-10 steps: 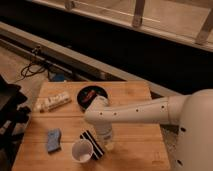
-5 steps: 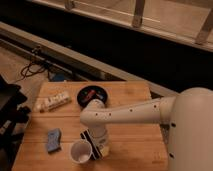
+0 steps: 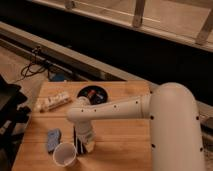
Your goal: Push the eraser across the table
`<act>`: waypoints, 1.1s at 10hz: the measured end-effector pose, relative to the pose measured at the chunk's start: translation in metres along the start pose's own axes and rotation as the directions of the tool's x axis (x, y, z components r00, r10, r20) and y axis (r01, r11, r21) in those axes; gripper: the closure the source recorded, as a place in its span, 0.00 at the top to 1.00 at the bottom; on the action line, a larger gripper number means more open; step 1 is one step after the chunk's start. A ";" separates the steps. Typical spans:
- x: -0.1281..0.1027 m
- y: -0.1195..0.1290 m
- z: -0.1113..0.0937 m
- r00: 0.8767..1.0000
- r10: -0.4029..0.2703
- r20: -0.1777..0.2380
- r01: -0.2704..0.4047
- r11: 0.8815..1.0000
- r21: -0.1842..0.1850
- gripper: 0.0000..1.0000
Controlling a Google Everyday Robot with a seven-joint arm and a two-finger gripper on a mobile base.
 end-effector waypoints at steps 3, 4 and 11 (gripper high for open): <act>0.000 -0.025 -0.019 0.998 -0.055 -0.035 0.058 0.994 0.088 0.01; 0.000 -0.033 -0.024 0.996 -0.069 -0.050 0.074 0.991 0.110 0.01; -0.005 -0.056 -0.031 0.990 -0.123 -0.071 0.137 0.960 0.244 0.01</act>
